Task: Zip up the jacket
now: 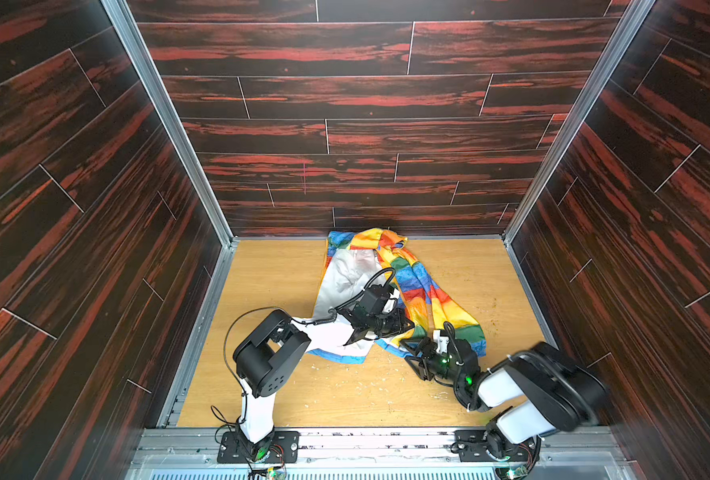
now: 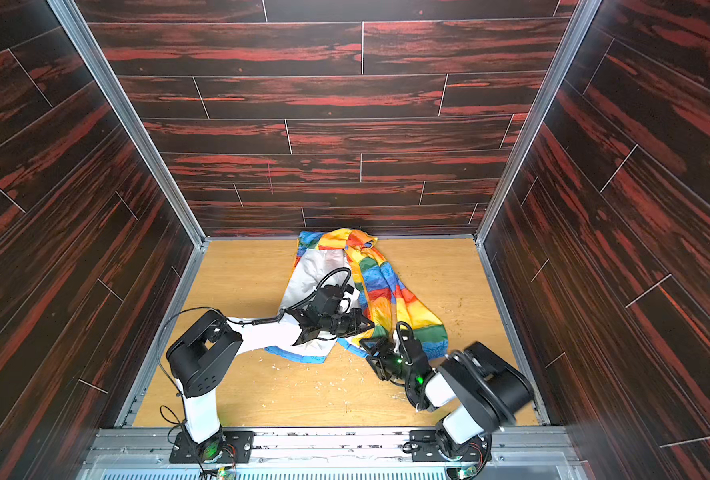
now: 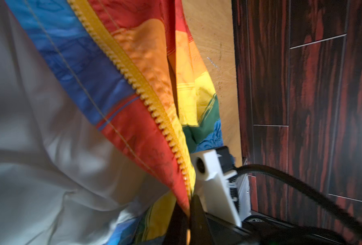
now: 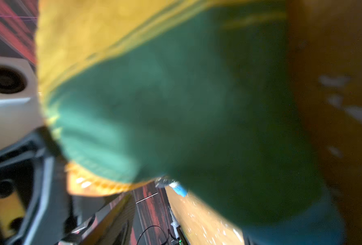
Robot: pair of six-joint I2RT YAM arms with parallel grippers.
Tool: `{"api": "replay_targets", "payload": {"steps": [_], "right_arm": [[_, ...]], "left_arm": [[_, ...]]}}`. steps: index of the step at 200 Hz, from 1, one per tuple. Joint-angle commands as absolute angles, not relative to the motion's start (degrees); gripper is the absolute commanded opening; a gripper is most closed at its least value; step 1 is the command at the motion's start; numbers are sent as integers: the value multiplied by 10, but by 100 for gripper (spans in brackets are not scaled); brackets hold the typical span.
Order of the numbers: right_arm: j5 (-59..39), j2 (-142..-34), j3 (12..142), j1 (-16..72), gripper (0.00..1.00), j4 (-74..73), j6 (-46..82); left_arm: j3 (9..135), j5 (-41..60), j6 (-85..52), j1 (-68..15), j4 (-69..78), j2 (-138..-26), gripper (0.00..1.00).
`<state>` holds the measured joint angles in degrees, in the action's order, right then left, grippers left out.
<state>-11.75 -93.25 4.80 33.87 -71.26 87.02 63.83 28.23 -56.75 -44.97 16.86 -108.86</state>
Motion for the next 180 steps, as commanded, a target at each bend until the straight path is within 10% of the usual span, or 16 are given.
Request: {"api": "replay_targets", "payload": {"steps": [1,50,130,180], "right_arm": [[-89,-1006,31,348,79,-900,895],[-47,-1014,6,354,69,-933,874],[-39,-898,-4,334,13,-851,845],[-52,-815,13,334,0,-736,826]], "left_arm": [[647,291,-625,-451,198,-1049,0],[624,273,-653,-442,190,-1015,0],[550,266,-666,-418,216,-978,1],[511,288,-690,-414,323,-992,44]]}}
